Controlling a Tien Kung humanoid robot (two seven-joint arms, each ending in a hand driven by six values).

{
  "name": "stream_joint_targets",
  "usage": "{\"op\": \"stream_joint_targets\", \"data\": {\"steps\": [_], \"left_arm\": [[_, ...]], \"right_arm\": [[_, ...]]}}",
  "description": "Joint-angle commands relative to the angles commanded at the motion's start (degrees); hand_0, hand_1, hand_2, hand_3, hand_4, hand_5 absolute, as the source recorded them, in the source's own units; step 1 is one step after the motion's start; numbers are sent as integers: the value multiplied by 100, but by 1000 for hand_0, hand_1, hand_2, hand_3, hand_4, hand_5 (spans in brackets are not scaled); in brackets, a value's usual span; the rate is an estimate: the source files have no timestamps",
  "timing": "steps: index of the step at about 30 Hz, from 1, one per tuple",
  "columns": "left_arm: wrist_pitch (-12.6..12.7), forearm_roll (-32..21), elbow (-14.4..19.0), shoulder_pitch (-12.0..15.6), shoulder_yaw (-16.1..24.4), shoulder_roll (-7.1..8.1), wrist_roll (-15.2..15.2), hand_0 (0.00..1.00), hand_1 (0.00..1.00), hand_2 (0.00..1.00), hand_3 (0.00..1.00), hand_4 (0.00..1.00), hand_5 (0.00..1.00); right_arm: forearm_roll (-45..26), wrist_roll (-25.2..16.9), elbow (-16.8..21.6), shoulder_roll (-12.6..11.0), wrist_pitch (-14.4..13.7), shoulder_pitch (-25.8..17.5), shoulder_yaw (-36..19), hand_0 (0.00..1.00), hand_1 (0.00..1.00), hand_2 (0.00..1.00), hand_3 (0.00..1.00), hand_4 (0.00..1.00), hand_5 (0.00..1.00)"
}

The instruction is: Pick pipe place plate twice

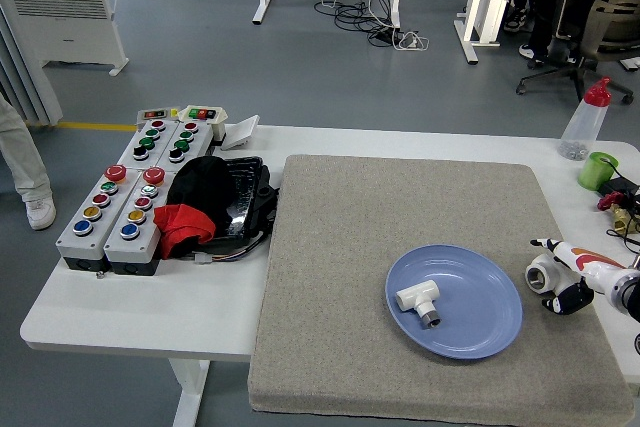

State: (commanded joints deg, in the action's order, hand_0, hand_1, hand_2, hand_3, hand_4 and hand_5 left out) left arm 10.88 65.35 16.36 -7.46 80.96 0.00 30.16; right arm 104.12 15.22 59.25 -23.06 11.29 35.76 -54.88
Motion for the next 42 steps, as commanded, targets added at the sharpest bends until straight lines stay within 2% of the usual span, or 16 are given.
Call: {"op": "stream_joint_targets", "data": {"steps": [10, 11, 16, 17, 22, 23, 26, 28, 29, 37, 42], "left_arm": [[-4, 20, 7, 9, -1, 0, 18, 608, 574, 595, 631, 599, 998], [-5, 31, 9, 16, 4, 0, 24, 608, 574, 597, 633, 598, 998], [-4, 50, 12, 40, 17, 0, 35, 608, 574, 597, 633, 598, 998], [-3, 52, 13, 45, 17, 0, 37, 608, 576, 597, 633, 599, 998], [1, 63, 15, 52, 26, 0, 43, 608, 576, 597, 633, 599, 998], [0, 73, 16, 55, 32, 0, 45, 608, 577, 598, 634, 597, 998], [0, 79, 16, 58, 36, 0, 46, 608, 577, 598, 634, 597, 998], [2, 82, 18, 63, 40, 0, 47, 608, 577, 598, 634, 597, 998], [2, 85, 18, 64, 42, 0, 48, 608, 576, 600, 636, 596, 998], [-5, 47, 10, 57, 19, 0, 33, 608, 576, 600, 637, 596, 998], [-6, 27, 4, 40, 9, 0, 17, 608, 577, 601, 637, 597, 998]], "right_arm": [[24, -187, -468, 84, -250, 258, 345, 959, 894, 992, 971, 776, 223], [-4, -214, -515, 93, -250, 283, 386, 858, 809, 903, 873, 733, 195], [-107, -316, -610, 108, -309, 305, 455, 858, 809, 903, 873, 733, 195], [-135, -332, -627, 109, -311, 305, 474, 706, 692, 719, 751, 652, 145], [-184, -357, -671, 108, -344, 295, 532, 706, 692, 719, 751, 652, 145], [-205, -367, -670, 105, -376, 287, 548, 588, 613, 649, 710, 566, 97], [-205, -381, -658, 101, -431, 271, 561, 588, 613, 649, 710, 566, 97], [-188, -381, -633, 91, -465, 251, 554, 588, 613, 649, 710, 566, 97], [-184, -382, -622, 86, -474, 245, 551, 516, 575, 624, 690, 513, 67], [-192, -350, -388, -1, -498, 189, 419, 496, 563, 620, 676, 503, 67], [-94, -293, 179, -142, -536, 105, 235, 493, 561, 615, 667, 500, 71]]}}
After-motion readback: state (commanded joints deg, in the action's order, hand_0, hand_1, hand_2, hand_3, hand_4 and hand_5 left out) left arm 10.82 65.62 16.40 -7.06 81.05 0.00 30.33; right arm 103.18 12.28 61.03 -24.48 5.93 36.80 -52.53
